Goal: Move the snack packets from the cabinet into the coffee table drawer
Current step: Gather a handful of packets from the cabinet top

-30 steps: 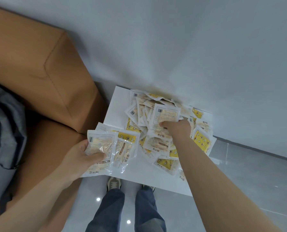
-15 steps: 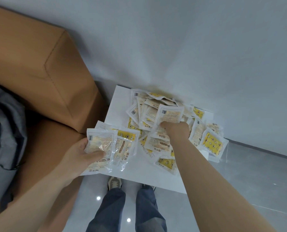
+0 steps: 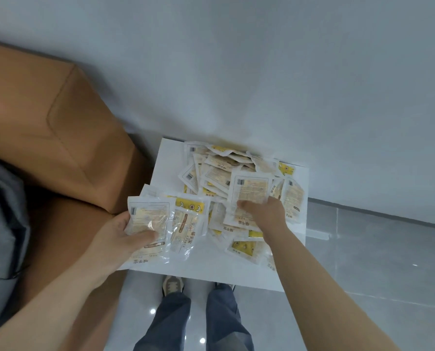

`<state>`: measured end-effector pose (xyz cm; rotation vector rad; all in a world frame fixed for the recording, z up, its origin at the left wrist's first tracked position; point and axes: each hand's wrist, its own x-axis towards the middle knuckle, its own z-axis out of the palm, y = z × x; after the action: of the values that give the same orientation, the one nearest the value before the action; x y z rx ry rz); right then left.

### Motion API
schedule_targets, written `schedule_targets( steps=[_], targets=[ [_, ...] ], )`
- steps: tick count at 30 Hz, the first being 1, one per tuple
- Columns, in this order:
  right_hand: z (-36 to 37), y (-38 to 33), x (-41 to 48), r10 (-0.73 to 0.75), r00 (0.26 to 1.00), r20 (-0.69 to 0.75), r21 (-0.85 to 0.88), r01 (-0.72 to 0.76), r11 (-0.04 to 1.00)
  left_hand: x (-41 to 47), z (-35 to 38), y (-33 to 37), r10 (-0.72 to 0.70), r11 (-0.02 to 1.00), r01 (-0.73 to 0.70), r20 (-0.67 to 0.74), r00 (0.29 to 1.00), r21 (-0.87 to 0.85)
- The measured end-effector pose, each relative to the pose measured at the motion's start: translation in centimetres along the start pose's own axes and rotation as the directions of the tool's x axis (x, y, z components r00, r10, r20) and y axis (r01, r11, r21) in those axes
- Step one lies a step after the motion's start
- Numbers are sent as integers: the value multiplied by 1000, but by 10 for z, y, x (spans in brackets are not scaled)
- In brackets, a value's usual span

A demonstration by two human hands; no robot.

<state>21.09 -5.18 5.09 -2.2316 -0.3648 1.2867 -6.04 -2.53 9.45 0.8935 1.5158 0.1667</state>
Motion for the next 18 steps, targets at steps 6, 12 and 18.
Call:
schedule_targets(
  steps=[6,12,18],
  targets=[
    [-41,19,-29,-30,999,-42,87,33,996,-8,19,21,62,997,-66,83,995,49],
    [-105,62,-62,20,991,-134,140,-1,990,-25,74,40,105,980,-126,137,985,154],
    [-196,131,-65,63,973,-220,165,-27,986,-46,176,48,162,954,-205,202,966,217]
  ],
)
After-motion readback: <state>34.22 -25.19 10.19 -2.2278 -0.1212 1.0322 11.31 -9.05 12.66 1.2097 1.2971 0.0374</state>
